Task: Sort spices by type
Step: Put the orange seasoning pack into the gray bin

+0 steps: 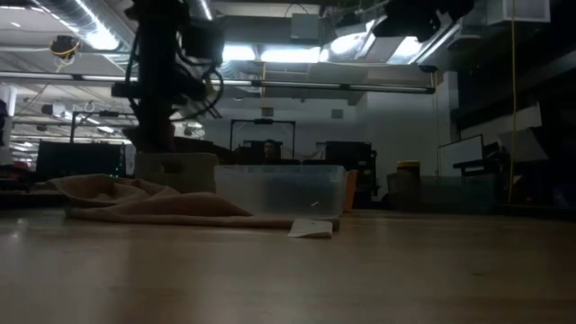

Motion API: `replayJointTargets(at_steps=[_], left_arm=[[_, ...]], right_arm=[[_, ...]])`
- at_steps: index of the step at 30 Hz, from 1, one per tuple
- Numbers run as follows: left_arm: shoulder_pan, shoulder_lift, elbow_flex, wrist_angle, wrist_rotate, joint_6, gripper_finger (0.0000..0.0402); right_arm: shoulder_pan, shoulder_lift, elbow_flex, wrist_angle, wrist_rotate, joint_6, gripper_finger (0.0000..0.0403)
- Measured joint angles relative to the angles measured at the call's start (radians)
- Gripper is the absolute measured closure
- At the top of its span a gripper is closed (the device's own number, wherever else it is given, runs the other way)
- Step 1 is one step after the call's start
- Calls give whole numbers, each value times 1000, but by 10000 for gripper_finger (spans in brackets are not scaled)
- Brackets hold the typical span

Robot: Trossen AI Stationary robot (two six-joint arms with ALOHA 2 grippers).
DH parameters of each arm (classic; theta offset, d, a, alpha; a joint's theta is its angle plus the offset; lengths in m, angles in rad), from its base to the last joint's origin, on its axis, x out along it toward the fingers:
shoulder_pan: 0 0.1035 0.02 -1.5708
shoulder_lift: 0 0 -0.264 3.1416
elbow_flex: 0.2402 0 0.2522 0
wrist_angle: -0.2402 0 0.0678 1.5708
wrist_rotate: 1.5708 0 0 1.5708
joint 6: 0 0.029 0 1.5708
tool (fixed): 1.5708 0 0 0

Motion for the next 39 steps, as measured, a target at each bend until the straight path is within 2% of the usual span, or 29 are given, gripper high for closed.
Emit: replayJointTargets(at_steps=[8,14,18,27,33,39], left_arm=[[0,98,0,9,-75,1,392],[-3,126,0,9,-79,0,375],[-3,126,0,8,-79,-5,354],[-3,121,2,1,-78,-30,281],[-6,98,26,-27,-77,-92,269],[-33,10,53,-29,-76,-93,270]], right_arm=[[0,0,0,-17,0,0,150],[0,0,0,-19,-17,1,150],[0,0,0,-21,-22,1,150],[0,0,0,-25,-22,8,150],[0,-7,0,-48,-21,8,150],[0,-36,-1,-73,-21,8,150]])
